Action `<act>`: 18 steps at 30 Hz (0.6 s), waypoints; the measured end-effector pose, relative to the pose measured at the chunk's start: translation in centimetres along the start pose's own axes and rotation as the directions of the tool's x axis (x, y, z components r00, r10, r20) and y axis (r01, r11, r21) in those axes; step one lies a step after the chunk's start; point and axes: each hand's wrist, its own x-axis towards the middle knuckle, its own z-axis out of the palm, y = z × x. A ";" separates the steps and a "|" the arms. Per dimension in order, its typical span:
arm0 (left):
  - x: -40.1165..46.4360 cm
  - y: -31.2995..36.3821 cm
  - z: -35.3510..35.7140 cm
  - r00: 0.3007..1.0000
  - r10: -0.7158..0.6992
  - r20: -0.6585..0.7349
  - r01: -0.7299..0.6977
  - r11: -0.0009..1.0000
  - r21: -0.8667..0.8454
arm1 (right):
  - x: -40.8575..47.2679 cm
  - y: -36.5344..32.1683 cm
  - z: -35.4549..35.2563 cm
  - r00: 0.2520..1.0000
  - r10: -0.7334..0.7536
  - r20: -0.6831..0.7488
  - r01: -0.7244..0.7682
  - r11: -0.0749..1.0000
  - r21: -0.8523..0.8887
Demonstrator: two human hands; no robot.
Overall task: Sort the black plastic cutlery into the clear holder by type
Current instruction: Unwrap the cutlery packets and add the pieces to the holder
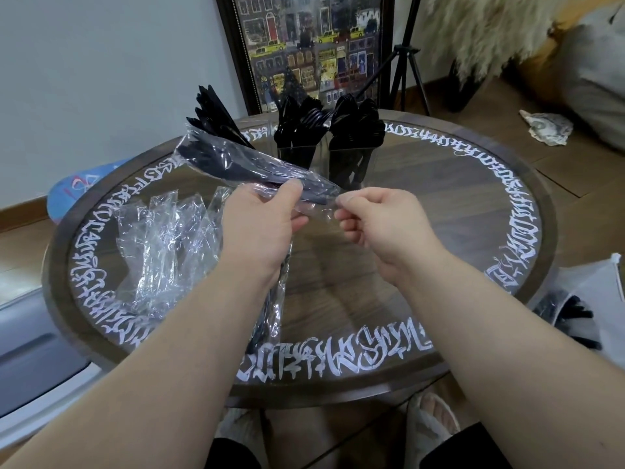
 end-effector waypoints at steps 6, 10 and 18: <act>-0.4 0.1 -0.1 0.996 -0.003 0.094 0.005 1.000 -0.018 | -0.2 -0.7 0.0 0.992 0.107 0.069 -0.122 0.954 0.273; -0.5 0.0 0.1 0.993 -0.036 0.113 0.037 0.999 -0.009 | -0.2 -0.7 -0.1 0.992 0.123 0.028 -0.126 0.949 0.290; -0.4 -0.1 0.1 0.956 -0.193 0.222 0.204 0.979 -0.027 | 0.1 -0.7 -0.5 0.977 0.190 0.099 -0.211 0.929 0.305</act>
